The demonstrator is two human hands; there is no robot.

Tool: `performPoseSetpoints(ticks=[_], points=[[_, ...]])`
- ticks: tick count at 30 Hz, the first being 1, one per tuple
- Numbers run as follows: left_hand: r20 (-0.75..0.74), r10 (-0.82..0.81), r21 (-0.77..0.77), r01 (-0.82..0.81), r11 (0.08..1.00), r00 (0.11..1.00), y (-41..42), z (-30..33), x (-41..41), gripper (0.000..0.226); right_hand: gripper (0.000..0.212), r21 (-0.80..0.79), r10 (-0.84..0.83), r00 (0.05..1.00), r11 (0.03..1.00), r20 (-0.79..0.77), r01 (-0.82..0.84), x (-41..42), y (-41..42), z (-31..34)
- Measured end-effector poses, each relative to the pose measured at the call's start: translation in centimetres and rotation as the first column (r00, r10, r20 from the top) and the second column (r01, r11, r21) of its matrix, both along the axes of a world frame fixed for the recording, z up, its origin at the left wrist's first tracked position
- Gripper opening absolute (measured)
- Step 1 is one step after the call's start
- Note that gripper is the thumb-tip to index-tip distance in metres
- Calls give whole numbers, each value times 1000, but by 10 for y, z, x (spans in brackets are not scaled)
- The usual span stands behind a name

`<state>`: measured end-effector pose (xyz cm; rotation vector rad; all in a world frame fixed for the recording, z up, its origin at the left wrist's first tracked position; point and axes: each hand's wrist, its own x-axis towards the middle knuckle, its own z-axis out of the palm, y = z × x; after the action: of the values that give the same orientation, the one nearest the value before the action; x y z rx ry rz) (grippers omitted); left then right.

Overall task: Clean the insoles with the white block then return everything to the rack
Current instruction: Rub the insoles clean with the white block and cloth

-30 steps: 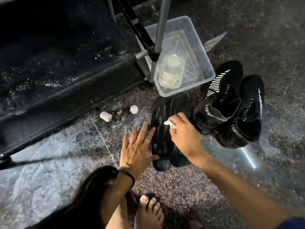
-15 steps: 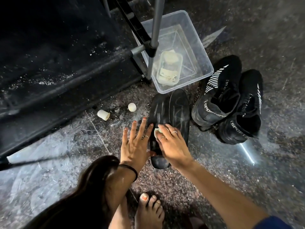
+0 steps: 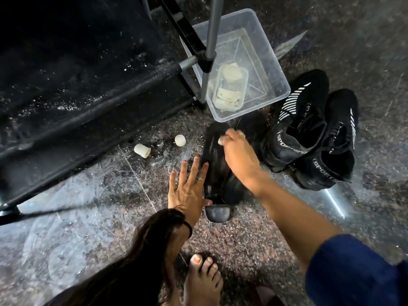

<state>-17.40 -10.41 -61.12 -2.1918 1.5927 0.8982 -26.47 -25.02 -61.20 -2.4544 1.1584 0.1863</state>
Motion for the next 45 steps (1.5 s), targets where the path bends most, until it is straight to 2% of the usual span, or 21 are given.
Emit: performPoseSetpoints(ticks=[3, 7, 10, 12, 15, 16, 17, 21, 23, 27, 29, 32, 36, 38, 42, 43, 45], points=[[16, -7, 0, 7, 1000, 1000, 0, 2, 1, 99, 27, 8, -31, 1000, 999, -5, 31, 7, -4, -4], [40, 16, -48, -14, 999, 999, 4, -6, 0, 96, 20, 37, 143, 989, 989, 37, -144, -13, 45, -4], [22, 28, -53, -26, 998, 999, 5, -8, -1, 97, 19, 18, 199, 977, 979, 77, -201, -16, 37, -7], [6, 29, -41, -29, 999, 1000, 4, -6, 0, 98, 22, -6, 105, 993, 994, 58, -105, -8, 17, -10], [-11, 30, -43, -30, 999, 1000, 2, -2, 0, 98, 23, -13, -207, 975, 978, 87, 209, 2, -4, -13], [-8, 23, -46, -24, 999, 1000, 2, -1, 0, 97, 21, -13, -234, 968, 972, 96, 236, 4, -2, -13], [-3, 18, -46, -18, 999, 1000, 2, -1, 0, 97, 18, -15, -207, 974, 978, 98, 209, 6, 5, -12], [43, 23, -60, -21, 998, 999, 4, -7, 0, 95, 15, 37, 66, 993, 997, 95, -70, -10, 46, -5], [42, 22, -47, -20, 999, 999, 3, -4, -1, 95, 18, 70, 19, 997, 997, 81, -25, -27, 53, -6], [24, -20, -16, 21, 1000, 1000, 1, 6, 3, 95, 22, 145, -247, 966, 961, 78, 234, -57, 57, -9], [44, -55, -20, 56, 998, 997, 2, 6, 6, 94, 24, 183, -309, 948, 939, 81, 290, -61, 60, -7], [74, -85, -39, 88, 995, 994, 5, 7, 8, 94, 22, 174, -291, 948, 948, 129, 267, -52, 60, -4], [108, -59, -25, 62, 998, 992, 8, 10, 7, 95, 14, 64, -241, 942, 971, 236, 232, -28, 55, -2], [130, -72, -19, 75, 997, 989, 10, 10, 8, 96, 14, 37, -283, 921, 958, 269, 284, -26, 49, -2], [122, -116, -12, 119, 993, 986, 11, 5, 11, 97, 14, 23, -449, 805, 878, 388, 479, -39, 32, 7], [116, -127, -8, 129, 992, 985, 11, 5, 12, 97, 13, 34, -424, 809, 892, 407, 451, -39, 32, 9], [113, -152, -8, 154, 988, 982, 10, 5, 13, 96, 12, 26, -257, 868, 962, 424, 272, -34, 38, 9]])
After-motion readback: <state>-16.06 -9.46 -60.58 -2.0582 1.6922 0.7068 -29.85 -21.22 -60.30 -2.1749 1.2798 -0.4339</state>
